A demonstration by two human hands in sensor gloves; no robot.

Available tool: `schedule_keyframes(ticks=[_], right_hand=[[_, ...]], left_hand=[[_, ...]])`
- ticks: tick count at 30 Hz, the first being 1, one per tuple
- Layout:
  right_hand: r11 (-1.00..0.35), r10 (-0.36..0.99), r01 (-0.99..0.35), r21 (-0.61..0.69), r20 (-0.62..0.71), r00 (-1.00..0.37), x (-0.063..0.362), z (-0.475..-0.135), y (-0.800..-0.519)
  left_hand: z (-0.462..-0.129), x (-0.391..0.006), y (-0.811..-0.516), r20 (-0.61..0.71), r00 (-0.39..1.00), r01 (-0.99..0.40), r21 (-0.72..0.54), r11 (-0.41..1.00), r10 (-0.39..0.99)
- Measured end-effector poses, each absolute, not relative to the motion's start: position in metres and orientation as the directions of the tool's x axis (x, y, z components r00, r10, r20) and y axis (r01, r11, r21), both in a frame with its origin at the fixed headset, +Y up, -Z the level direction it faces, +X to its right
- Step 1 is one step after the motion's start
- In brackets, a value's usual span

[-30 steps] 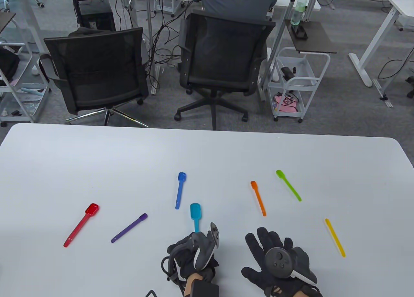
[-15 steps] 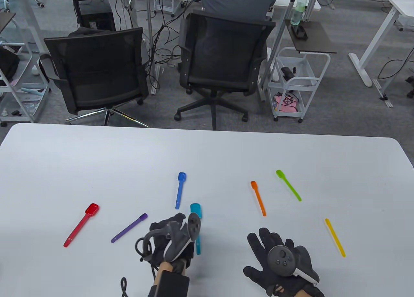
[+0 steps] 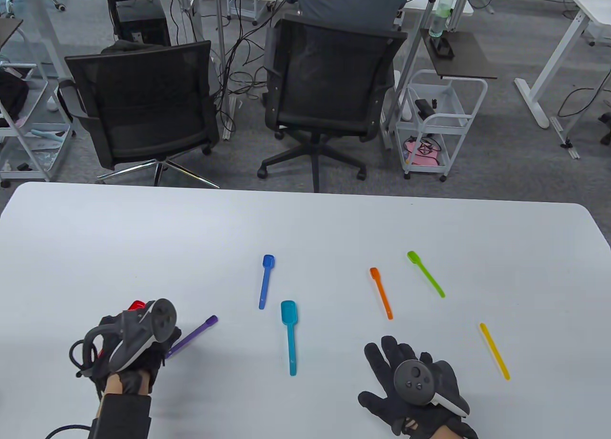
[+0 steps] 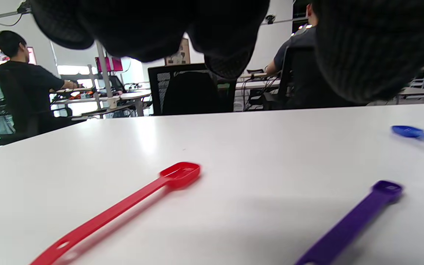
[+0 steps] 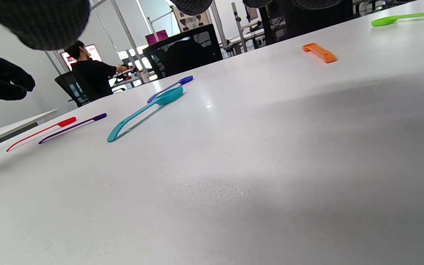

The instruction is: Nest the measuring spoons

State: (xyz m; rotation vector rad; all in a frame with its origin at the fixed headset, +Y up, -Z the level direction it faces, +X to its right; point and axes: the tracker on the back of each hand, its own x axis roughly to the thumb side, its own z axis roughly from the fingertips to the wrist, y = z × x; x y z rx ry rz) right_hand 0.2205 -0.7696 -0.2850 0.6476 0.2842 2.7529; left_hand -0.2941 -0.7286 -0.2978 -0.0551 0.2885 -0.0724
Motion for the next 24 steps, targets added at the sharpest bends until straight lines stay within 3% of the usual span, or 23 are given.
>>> schedule_keyframes(ticks=[11, 24], right_hand=[[-0.929, 0.336, -0.239, 0.281, 0.379, -0.862, 0.221, -0.290, -0.773], [-0.926, 0.336, -0.236, 0.296, 0.355, -0.873, 0.223, -0.292, -0.773]], left_hand=[[-0.284, -0.374, -0.766, -0.410, 0.909, -0.002, -0.171, 0.985, -0.069], [-0.284, -0.403, -0.801, -0.489, 0.872, -0.085, -0.226, 0.970, -0.037]])
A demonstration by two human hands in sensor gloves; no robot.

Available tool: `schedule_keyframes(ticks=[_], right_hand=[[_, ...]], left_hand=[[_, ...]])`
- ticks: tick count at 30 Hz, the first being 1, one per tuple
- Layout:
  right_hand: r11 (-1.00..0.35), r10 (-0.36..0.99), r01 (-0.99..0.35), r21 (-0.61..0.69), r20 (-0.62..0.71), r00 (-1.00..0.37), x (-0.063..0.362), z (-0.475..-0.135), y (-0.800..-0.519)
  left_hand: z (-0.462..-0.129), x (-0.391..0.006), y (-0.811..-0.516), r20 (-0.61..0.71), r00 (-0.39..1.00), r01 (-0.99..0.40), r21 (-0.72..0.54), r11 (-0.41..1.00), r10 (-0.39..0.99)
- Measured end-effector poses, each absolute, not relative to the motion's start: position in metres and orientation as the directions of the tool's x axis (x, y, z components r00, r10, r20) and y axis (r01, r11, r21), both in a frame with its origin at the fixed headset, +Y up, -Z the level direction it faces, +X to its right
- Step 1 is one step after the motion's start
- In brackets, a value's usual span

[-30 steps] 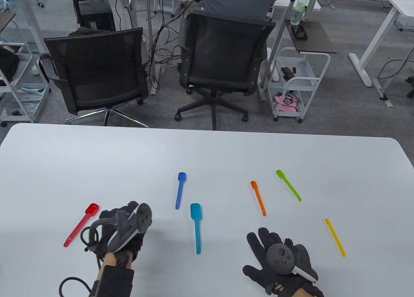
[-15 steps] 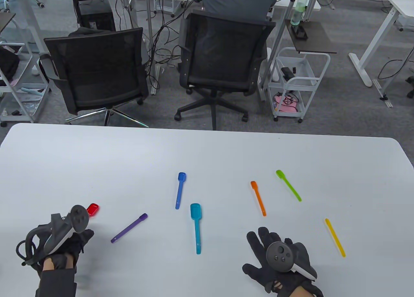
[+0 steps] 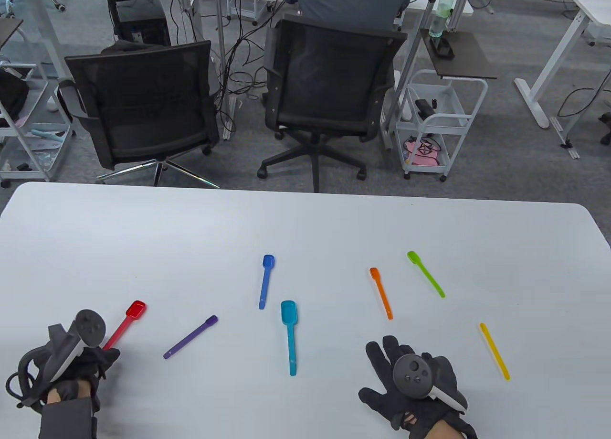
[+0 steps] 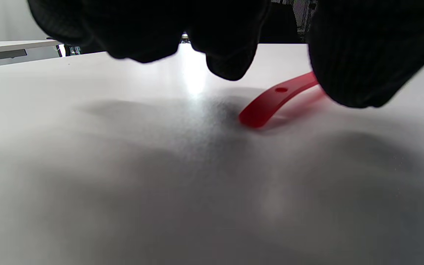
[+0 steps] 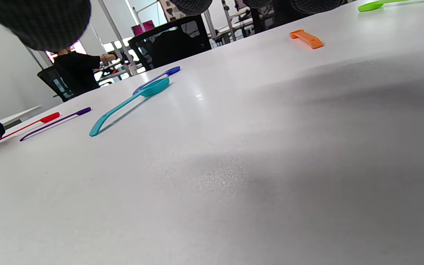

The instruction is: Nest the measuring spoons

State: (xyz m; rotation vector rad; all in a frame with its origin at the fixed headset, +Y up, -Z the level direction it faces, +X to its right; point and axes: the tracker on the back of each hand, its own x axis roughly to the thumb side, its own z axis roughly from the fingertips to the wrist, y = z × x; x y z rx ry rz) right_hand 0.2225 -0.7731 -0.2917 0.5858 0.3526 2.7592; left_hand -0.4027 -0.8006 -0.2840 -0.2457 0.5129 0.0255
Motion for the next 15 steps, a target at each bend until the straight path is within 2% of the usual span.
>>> schedule_keyframes(ticks=[15], right_hand=[[-0.920, 0.341, -0.236, 0.312, 0.345, -0.874, 0.2231, -0.2938, -0.7742]], left_hand=[[-0.2836, -0.4053, -0.8101, -0.511, 0.860, -0.106, -0.211, 0.972, -0.017]])
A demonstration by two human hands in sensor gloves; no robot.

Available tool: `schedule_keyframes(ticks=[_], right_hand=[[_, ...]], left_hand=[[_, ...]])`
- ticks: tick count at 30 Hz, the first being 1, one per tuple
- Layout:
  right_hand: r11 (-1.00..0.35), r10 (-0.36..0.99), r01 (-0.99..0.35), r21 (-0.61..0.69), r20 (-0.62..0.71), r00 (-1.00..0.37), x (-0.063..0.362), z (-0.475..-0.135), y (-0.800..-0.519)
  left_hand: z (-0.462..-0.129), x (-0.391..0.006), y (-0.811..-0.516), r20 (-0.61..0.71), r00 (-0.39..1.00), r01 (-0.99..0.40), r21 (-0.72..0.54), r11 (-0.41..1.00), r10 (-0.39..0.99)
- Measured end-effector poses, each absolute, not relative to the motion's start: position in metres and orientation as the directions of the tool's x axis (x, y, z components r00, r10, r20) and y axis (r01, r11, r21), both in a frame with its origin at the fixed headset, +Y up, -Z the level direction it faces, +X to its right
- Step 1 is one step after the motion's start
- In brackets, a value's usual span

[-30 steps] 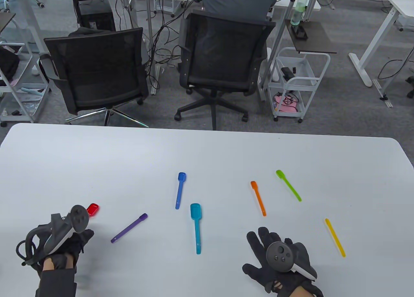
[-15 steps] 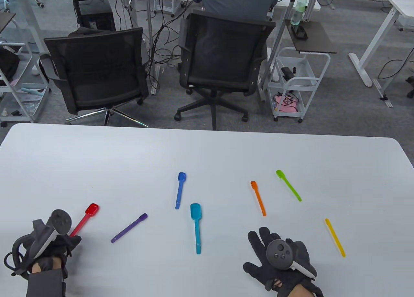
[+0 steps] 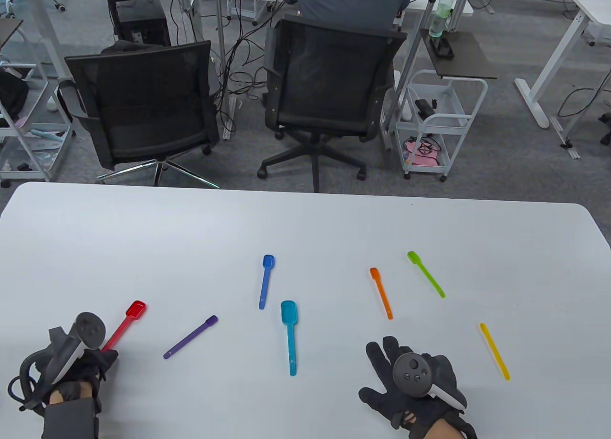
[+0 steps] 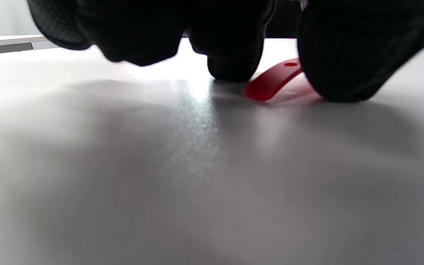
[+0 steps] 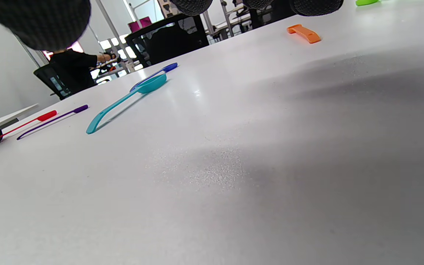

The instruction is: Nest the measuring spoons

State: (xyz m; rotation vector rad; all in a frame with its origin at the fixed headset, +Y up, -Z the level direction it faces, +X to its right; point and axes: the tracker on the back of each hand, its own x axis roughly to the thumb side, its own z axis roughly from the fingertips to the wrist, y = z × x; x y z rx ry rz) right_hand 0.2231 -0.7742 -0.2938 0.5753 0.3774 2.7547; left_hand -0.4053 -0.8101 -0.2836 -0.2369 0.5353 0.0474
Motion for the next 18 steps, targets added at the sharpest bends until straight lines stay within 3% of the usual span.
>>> schedule_keyframes(ticks=[18], right_hand=[[-0.920, 0.339, -0.236, 0.312, 0.338, -0.878, 0.2239, -0.2940, -0.7758]], left_hand=[[-0.2846, -0.3953, -0.8106, -0.490, 0.869, -0.043, -0.202, 0.978, -0.063]])
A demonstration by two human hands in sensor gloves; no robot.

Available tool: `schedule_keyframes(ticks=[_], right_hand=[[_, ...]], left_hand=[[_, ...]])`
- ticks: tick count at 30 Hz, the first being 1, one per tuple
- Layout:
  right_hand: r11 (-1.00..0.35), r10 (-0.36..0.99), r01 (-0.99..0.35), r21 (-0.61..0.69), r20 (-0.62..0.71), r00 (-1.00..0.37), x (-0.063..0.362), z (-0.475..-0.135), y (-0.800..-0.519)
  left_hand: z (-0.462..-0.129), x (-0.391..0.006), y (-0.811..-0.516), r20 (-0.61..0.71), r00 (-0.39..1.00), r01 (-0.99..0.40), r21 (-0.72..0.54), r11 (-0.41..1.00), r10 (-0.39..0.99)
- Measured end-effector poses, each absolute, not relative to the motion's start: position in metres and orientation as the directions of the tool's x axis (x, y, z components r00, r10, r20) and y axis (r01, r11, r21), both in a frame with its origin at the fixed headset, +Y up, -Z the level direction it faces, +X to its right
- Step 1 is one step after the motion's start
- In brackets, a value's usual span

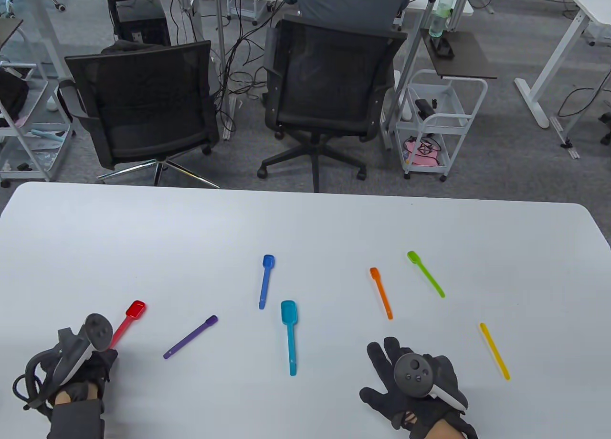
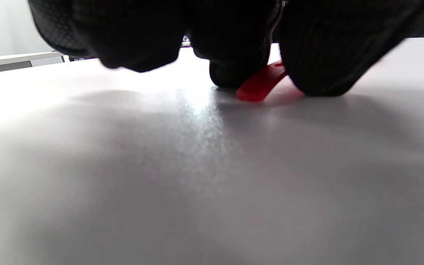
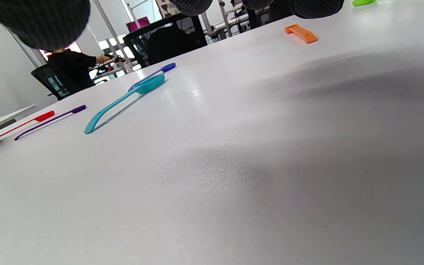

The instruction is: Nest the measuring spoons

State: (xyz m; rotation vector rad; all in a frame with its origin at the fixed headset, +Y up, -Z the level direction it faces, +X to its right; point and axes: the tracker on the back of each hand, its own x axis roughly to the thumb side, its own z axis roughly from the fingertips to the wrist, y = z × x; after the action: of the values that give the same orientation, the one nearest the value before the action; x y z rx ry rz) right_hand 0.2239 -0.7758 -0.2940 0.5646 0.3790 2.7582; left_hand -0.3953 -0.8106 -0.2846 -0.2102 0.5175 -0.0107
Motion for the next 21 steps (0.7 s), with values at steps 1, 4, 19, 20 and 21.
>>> schedule_keyframes(ticks=[1, 4, 19, 20, 21], right_hand=[[-0.920, 0.339, -0.235, 0.312, 0.338, -0.878, 0.224, -0.294, -0.776], [-0.920, 0.337, -0.233, 0.314, 0.334, -0.880, 0.224, -0.294, -0.776], [-0.921, 0.340, -0.238, 0.309, 0.336, -0.878, 0.224, -0.294, -0.775], [-0.922, 0.337, -0.235, 0.307, 0.340, -0.878, 0.223, -0.293, -0.774], [-0.924, 0.333, -0.231, 0.305, 0.345, -0.877, 0.222, -0.292, -0.774]], left_hand=[[-0.285, -0.395, -0.811, -0.488, 0.870, -0.040, -0.201, 0.979, -0.064], [-0.285, -0.394, -0.811, -0.476, 0.877, -0.035, -0.198, 0.980, -0.065], [-0.285, -0.366, -0.784, -0.461, 0.886, 0.012, -0.089, 0.996, -0.052], [-0.286, -0.361, -0.780, -0.455, 0.889, 0.016, -0.085, 0.996, -0.053], [-0.287, -0.354, -0.776, -0.449, 0.891, 0.028, -0.082, 0.996, -0.062]])
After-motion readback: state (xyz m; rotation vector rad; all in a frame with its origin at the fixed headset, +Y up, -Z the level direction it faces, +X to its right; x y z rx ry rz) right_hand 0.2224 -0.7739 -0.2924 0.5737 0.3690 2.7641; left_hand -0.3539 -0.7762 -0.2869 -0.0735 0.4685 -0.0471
